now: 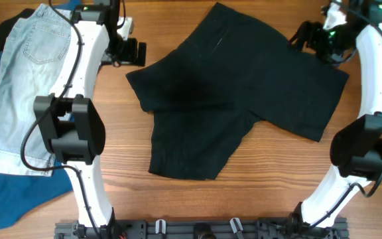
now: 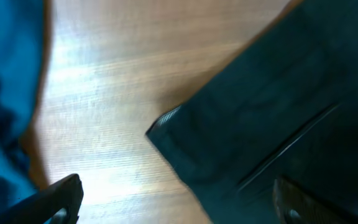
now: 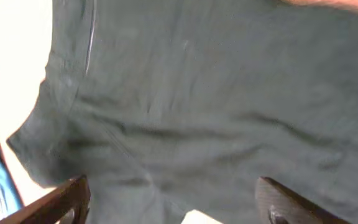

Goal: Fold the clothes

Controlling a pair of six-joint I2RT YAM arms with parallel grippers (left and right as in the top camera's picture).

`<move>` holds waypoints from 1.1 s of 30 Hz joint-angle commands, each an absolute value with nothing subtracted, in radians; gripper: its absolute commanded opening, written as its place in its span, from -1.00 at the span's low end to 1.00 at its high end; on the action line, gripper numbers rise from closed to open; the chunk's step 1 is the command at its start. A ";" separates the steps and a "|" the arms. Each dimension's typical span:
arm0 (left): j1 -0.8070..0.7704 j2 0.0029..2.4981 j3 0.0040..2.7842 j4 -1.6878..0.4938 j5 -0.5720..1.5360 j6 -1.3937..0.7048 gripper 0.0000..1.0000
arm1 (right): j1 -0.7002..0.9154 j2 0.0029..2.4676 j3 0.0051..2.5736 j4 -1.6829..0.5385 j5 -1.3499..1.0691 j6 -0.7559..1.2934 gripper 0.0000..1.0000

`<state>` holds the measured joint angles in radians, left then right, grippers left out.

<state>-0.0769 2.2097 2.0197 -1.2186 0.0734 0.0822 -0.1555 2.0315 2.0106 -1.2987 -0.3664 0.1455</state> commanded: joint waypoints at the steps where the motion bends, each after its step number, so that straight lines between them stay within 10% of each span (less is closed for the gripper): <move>1: -0.067 2.226 1.917 -1.206 0.103 0.192 0.88 | -0.070 2.005 2.027 -1.316 -0.383 0.132 0.54; 10: -0.067 2.231 1.765 -1.027 0.120 0.168 0.51 | 0.142 1.946 2.027 -1.330 -0.227 0.279 0.38; 13: -0.068 2.253 1.752 -1.011 0.138 0.167 -0.15 | 0.185 1.853 2.027 -1.365 -0.144 0.306 0.36; 16: -0.068 2.287 1.752 -0.980 0.187 0.125 -0.16 | 0.227 1.725 2.020 -1.456 -0.075 0.350 0.39; 18: -0.068 2.290 1.752 -0.958 0.194 0.117 -0.92 | 0.243 1.679 1.993 -1.514 -0.075 0.386 0.40; 25: -0.066 2.283 1.768 -0.892 0.218 -0.071 -0.92 | 0.356 1.664 1.766 -1.578 -0.075 0.479 0.40; 33: -0.068 2.262 1.787 -0.765 0.252 -0.218 -0.92 | 0.590 1.664 1.283 -1.158 -0.180 0.606 0.40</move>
